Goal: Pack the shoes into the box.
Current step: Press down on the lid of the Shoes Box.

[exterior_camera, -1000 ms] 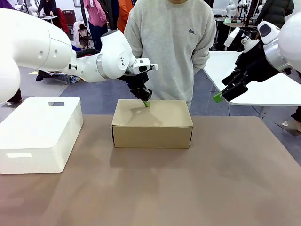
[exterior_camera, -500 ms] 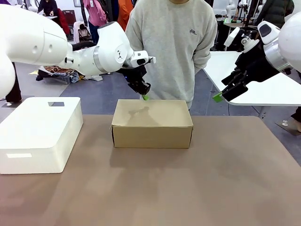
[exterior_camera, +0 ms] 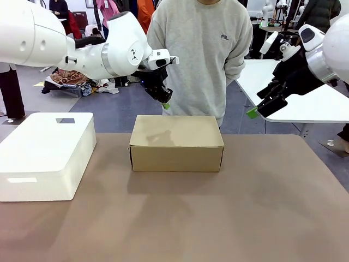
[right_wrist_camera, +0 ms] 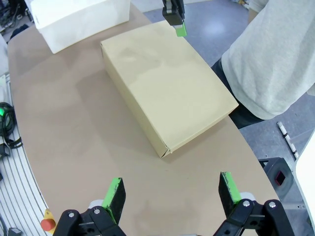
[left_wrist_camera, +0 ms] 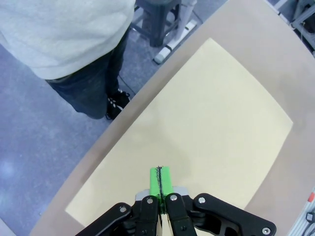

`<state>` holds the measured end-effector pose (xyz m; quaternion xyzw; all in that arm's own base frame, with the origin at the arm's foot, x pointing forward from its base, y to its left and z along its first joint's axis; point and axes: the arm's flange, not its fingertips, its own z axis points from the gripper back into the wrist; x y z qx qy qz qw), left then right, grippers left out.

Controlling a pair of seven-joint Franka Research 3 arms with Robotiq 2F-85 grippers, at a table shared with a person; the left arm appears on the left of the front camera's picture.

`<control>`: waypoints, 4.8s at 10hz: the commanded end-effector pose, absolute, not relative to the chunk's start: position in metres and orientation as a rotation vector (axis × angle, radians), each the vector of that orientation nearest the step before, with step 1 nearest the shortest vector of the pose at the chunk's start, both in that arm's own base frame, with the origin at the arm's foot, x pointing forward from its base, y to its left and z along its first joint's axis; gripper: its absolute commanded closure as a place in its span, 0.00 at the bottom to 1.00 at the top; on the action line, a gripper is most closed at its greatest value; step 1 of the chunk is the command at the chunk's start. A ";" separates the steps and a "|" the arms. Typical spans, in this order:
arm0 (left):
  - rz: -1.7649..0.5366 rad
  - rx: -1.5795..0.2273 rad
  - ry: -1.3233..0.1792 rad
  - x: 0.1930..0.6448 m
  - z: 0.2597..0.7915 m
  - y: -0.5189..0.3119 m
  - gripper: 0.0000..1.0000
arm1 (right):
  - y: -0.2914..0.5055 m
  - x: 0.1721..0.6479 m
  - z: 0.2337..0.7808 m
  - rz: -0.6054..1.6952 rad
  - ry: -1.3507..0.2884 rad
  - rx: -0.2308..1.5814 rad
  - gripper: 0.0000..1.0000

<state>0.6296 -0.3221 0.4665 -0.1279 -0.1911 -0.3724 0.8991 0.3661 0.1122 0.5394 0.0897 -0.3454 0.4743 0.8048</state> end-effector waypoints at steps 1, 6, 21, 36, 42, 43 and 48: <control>-0.773 -0.267 -0.399 0.633 0.466 -0.325 1.00 | 0.114 0.369 0.544 1.000 -0.734 0.196 0.00; -0.773 -0.267 -0.399 0.633 0.466 -0.325 1.00 | 0.114 0.369 0.544 1.000 -0.734 0.196 0.00; -0.768 -0.092 -0.505 0.402 0.513 -0.240 0.00 | 0.114 0.369 0.544 1.000 -0.734 0.196 0.00; -0.882 -0.128 -0.569 0.373 0.521 -0.195 0.00 | 0.114 0.369 0.544 1.000 -0.734 0.196 0.00; -0.882 -0.128 -0.569 0.373 0.521 -0.195 0.00 | 0.114 0.369 0.544 1.000 -0.734 0.196 0.00; -0.882 -0.128 -0.569 0.373 0.521 -0.195 0.00 | 0.114 0.369 0.544 1.000 -0.734 0.196 0.00; -0.882 -0.128 -0.569 0.373 0.521 -0.195 0.00 | 0.114 0.369 0.544 1.000 -0.734 0.196 0.00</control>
